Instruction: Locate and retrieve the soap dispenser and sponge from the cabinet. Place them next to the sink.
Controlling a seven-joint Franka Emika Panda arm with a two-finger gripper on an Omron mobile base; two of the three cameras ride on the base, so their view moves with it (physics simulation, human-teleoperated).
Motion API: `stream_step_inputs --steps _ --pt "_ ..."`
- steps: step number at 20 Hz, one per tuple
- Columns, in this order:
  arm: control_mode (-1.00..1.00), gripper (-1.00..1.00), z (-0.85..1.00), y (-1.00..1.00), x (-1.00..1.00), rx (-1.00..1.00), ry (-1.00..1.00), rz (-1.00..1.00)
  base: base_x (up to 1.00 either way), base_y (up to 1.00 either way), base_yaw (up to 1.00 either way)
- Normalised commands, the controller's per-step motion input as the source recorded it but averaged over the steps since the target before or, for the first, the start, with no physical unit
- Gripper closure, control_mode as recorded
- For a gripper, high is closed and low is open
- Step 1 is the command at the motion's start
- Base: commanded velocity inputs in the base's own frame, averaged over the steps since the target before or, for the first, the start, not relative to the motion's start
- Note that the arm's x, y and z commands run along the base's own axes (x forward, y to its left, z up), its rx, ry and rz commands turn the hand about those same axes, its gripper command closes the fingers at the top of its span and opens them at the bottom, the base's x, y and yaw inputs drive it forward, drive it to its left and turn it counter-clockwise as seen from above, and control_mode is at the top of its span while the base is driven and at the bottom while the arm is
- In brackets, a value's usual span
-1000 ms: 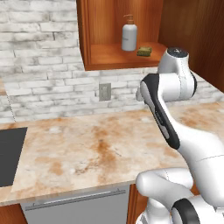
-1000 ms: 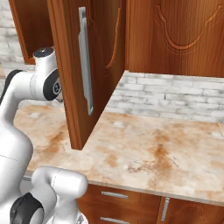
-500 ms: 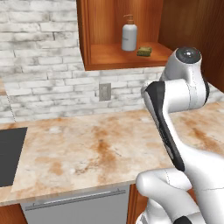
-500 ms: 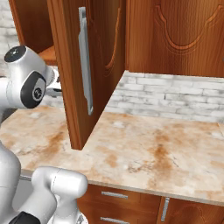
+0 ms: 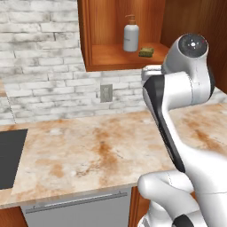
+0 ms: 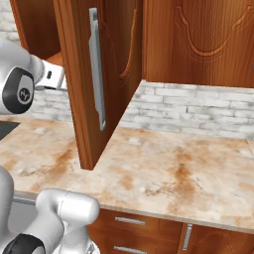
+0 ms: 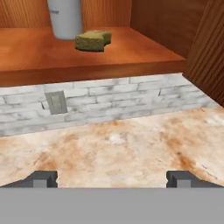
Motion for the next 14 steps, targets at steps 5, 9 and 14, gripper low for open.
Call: stream_step_inputs --steps 5,9,14 --pt "-1.0 -1.0 0.39 0.1 0.09 0.01 -0.25 -0.03 0.0 0.0 0.0" --pt "-1.0 -1.0 0.05 0.0 0.2 0.01 -0.01 -0.02 0.0 0.0 0.0" --pt "-1.0 -1.0 0.42 0.0 0.28 0.0 0.0 -0.01 0.0 0.0 0.0"
